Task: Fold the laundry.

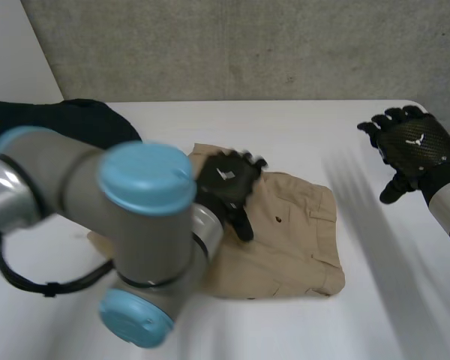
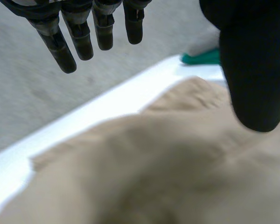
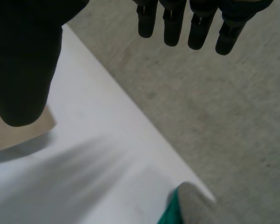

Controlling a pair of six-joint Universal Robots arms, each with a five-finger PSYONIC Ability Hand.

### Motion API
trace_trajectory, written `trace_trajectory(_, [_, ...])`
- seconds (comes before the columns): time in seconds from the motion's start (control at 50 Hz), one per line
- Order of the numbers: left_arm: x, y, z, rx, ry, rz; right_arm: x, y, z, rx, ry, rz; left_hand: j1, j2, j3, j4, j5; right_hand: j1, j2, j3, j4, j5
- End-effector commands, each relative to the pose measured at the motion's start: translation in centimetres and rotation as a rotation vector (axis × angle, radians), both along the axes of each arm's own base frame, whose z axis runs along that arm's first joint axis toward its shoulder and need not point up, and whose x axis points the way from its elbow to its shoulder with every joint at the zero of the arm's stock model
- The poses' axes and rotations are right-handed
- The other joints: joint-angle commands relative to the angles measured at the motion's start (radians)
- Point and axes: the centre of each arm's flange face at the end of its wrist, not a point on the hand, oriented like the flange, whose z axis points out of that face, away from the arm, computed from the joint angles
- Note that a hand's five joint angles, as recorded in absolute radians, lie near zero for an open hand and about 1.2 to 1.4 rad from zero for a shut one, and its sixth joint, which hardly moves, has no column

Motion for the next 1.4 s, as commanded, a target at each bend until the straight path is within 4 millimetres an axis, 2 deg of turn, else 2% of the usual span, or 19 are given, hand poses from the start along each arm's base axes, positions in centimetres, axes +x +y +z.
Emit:
trace_trajectory(0.02, [5.5, -2.6, 4.7, -0.076, 0.048, 0.140, 0.3, 2.4, -0.4, 0.209, 0.000, -0.001, 0.002, -0.019, -0.020, -0.011, -0.031, -0.051, -0.038, -0.037, -0.036, -0.047])
trace_trajectory(0.14, [9.9, -3.0, 2.7, -0.075, -0.131, 0.203, 2.1, 7.1, -1.4, 0.478, -0.012, 0.078, 0.032, 0.010, 0.009, 0.018, -0.001, -0.051, -0.038, -0.037, -0.036, -0.047])
trace_trajectory(0.22, [13.1, -2.8, -0.2, -0.053, -0.316, 0.187, 2.5, 9.3, -3.2, 0.586, 0.009, 0.103, 0.055, 0.034, 0.032, 0.042, 0.022, -0.051, -0.038, -0.037, -0.036, -0.047])
trace_trajectory(0.3, [15.2, -2.4, -3.2, -0.018, -0.450, 0.131, 3.8, 10.7, -4.6, 0.548, 0.019, 0.165, 0.073, 0.051, 0.050, 0.060, 0.040, -0.051, -0.038, -0.037, -0.036, -0.047])
trace_trajectory(0.42, [16.9, -3.8, -5.5, -0.072, -0.476, 0.101, 5.5, 10.6, -7.7, 0.508, 0.001, 0.202, 0.076, 0.054, 0.053, 0.062, 0.042, 0.231, 0.244, 0.246, 0.247, 0.236])
trace_trajectory(0.44, [16.8, -4.1, -5.8, -0.083, -0.469, 0.099, 5.7, 10.3, -8.4, 0.495, 0.001, 0.197, 0.079, 0.057, 0.056, 0.065, 0.045, 0.403, 0.416, 0.418, 0.419, 0.408])
trace_trajectory(0.54, [16.3, -5.7, -8.3, -0.117, -0.465, 0.087, 5.9, 8.9, -8.8, 0.422, -0.009, 0.161, 0.263, 0.242, 0.241, 0.250, 0.230, 1.094, 1.107, 1.109, 1.109, 1.099])
trace_trajectory(0.6, [16.2, -6.2, -8.9, -0.123, -0.466, 0.087, 5.8, 8.2, -8.6, 0.382, -0.011, 0.136, 0.319, 0.298, 0.297, 0.306, 0.286, 1.170, 1.183, 1.185, 1.186, 1.175])
trace_trajectory(0.68, [16.0, -6.6, -10.1, -0.099, -0.473, 0.080, 5.7, 8.0, -8.2, 0.355, -0.015, 0.133, 0.829, 0.807, 0.806, 0.815, 0.796, 1.170, 1.183, 1.185, 1.186, 1.175])
trace_trajectory(0.7, [15.9, -6.7, -10.2, -0.099, -0.474, 0.076, 5.8, 8.0, -8.0, 0.347, -0.016, 0.133, 1.112, 1.091, 1.090, 1.099, 1.079, 1.170, 1.183, 1.185, 1.186, 1.175])
trace_trajectory(0.76, [15.9, -6.7, -10.0, -0.109, -0.472, 0.075, 5.6, 7.8, -6.4, 0.293, -0.031, 0.128, 1.209, 1.187, 1.186, 1.195, 1.175, 1.170, 1.183, 1.185, 1.186, 1.175])
trace_trajectory(0.84, [15.7, -6.7, -7.7, -0.171, -0.448, 0.085, 5.6, 7.9, -3.8, 0.214, -0.061, 0.135, 1.209, 1.187, 1.186, 1.195, 1.175, 1.170, 1.183, 1.185, 1.186, 1.175])
trace_trajectory(0.92, [15.4, -5.9, -3.4, -0.290, -0.391, 0.108, 5.5, 8.0, 0.0, 0.114, -0.095, 0.140, 1.209, 1.187, 1.186, 1.195, 1.175, 1.170, 1.183, 1.185, 1.186, 1.175])
trace_trajectory(0.98, [15.1, -4.0, 1.6, -0.414, -0.302, 0.120, 5.3, 8.6, 2.8, 0.073, -0.092, 0.151, 1.209, 1.187, 1.186, 1.195, 1.175, 1.170, 1.183, 1.185, 1.186, 1.175])
trace_trajectory(1.1, [15.6, 0.0, 11.1, -0.580, -0.065, 0.150, 4.5, 8.9, 11.5, -0.047, -0.069, 0.155, 1.209, 1.187, 1.186, 1.195, 1.175, 1.170, 1.183, 1.185, 1.186, 1.175])
trace_trajectory(1.16, [15.9, 1.4, 13.3, -0.590, 0.011, 0.145, 4.5, 8.2, 14.7, -0.103, -0.082, 0.159, 1.209, 1.187, 1.186, 1.195, 1.175, 1.170, 1.183, 1.185, 1.186, 1.175])
trace_trajectory(1.24, [15.5, 1.1, 12.2, -0.523, 0.013, 0.111, 5.8, 4.4, 14.0, -0.065, -0.072, 0.158, 1.209, 1.187, 1.186, 1.195, 1.175, 1.170, 1.183, 1.185, 1.186, 1.175])
trace_trajectory(1.3, [15.0, 0.2, 10.2, -0.453, -0.006, 0.092, 6.9, 1.3, 11.5, 0.003, -0.054, 0.153, 1.209, 1.187, 1.186, 1.195, 1.175, 1.170, 1.183, 1.185, 1.186, 1.175])
trace_trajectory(1.4, [10.9, 0.0, 2.3, -0.197, -0.106, -0.057, 8.3, -2.9, 4.7, 0.154, 0.010, 0.141, 1.209, 1.187, 1.186, 1.195, 1.175, 1.170, 1.183, 1.185, 1.186, 1.175])
